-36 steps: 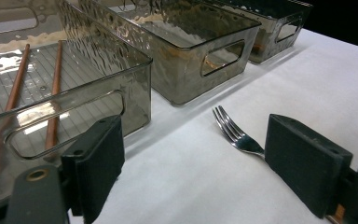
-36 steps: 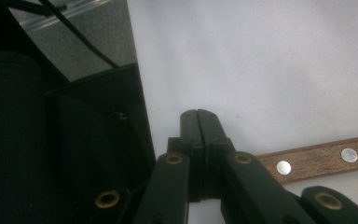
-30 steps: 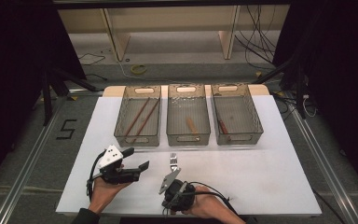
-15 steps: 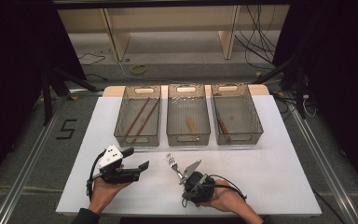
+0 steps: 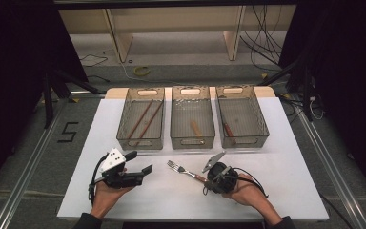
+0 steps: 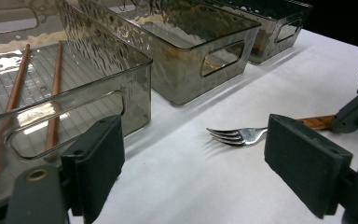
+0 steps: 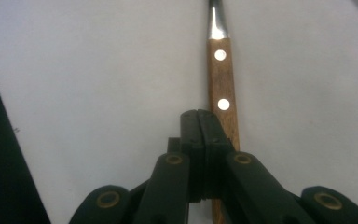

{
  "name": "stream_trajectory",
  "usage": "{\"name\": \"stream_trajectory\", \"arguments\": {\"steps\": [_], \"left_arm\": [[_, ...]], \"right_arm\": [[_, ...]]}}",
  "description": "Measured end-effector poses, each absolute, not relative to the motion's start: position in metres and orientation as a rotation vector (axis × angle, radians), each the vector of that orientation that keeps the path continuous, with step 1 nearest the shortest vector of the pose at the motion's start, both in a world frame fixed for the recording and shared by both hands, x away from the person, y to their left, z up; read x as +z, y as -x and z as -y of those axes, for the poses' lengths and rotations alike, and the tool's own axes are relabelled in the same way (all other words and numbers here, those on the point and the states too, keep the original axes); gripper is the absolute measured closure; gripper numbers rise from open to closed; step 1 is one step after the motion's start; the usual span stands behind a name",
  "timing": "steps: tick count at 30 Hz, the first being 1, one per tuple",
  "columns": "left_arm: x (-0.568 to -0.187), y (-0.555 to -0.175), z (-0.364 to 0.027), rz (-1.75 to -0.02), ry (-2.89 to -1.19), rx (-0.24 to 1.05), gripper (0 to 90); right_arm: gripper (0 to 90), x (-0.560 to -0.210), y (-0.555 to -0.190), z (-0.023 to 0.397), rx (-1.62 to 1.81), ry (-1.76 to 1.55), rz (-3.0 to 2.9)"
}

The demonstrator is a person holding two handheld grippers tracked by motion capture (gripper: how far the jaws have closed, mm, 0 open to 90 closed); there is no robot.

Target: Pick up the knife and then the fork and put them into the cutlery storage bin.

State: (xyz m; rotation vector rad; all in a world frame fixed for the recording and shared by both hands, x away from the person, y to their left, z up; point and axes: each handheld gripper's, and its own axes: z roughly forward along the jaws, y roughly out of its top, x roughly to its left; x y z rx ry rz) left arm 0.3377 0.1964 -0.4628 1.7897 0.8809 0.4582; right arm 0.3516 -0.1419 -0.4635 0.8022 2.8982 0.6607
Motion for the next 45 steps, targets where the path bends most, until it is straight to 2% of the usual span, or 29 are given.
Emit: {"name": "stream_trajectory", "arguments": {"steps": [7,8,10,12,16,20,28,45], "left_arm": [[-0.463,-0.338,-0.196,-0.880,-1.790,0.458,19.2],[-0.463,-0.338,-0.196,-0.880,-1.789,0.457,19.2],[-0.463,-0.338,-0.196,-0.881,-1.791,0.457,19.2],[-0.463,-0.338,-0.196,-0.879,-1.791,0.458,19.2],[-0.464,-0.338,-0.196,-0.881,-1.791,0.457,19.2],[-0.464,-0.338,-0.196,-0.882,-1.791,0.456,19.2],[-0.464,-0.338,-0.196,-0.881,-1.792,0.457,19.2],[-0.464,-0.338,-0.196,-0.880,-1.792,0.456,19.2]], "right_arm": [[89.9,-0.460,-0.355,0.146,0.696,-0.821,-2.890],[83.9,-0.457,-0.355,0.147,0.724,-0.831,-2.875],[78.3,-0.450,-0.358,0.149,0.762,-0.827,-2.849],[64.2,-0.444,-0.360,0.151,0.780,-0.836,-2.826],[46.1,-0.442,-0.366,0.147,0.770,-0.845,-2.817],[41.1,-0.448,-0.371,0.141,0.725,-0.824,-2.847],[44.5,-0.454,-0.376,0.129,0.626,-0.788,-2.870],[68.7,-0.462,-0.379,0.119,0.526,-0.740,-2.911]]}}
